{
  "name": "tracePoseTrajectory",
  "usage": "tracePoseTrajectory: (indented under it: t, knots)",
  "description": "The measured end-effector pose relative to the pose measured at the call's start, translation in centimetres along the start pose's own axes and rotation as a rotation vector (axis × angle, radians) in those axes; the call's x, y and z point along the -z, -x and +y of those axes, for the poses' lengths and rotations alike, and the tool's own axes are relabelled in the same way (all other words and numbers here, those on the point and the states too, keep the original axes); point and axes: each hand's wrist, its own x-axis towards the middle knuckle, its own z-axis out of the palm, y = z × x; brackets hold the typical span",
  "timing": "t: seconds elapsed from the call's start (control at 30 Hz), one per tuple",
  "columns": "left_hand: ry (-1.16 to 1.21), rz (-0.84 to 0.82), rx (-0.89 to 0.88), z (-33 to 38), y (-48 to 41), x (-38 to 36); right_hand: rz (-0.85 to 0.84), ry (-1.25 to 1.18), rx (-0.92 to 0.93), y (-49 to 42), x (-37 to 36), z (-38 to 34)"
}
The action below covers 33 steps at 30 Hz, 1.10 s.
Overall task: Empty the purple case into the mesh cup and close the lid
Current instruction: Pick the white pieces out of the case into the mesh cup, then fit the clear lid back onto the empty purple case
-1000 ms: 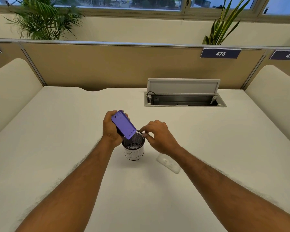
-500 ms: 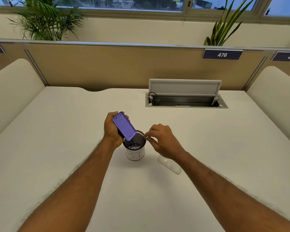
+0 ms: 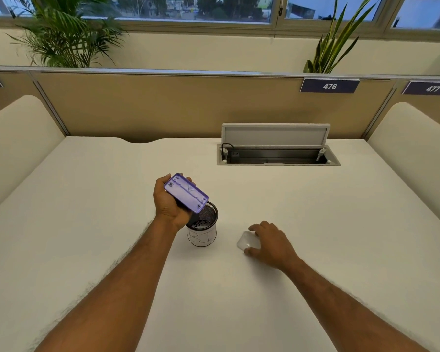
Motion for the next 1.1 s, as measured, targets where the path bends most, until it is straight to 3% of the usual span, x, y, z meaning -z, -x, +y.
tracePoseTrajectory:
  t: [0.37, 0.67, 0.9, 1.0, 1.1]
  knots:
    - [0.064, -0.065, 0.069, -2.4, 2.3, -0.5, 0.028, -0.124, -0.002, 1.4, -0.4, 0.7]
    - [0.031, -0.122, 0.168, -5.7, 5.0, -1.9, 0.29, -0.638, 0.018, 2.6, 2.1, 0.2]
    - [0.038, -0.112, 0.203, -7.7, 6.0, -2.6, 0.312, -1.058, -0.112, 2.7, 5.2, 0.0]
    - [0.047, -0.101, 0.223, -8.6, 6.3, -2.6, 0.385, -1.08, -0.122, 3.1, 6.3, -0.5]
    - [0.054, -0.093, 0.226, -9.3, 6.3, -2.7, 0.402, -1.1, 0.011, 3.3, 7.1, -1.5]
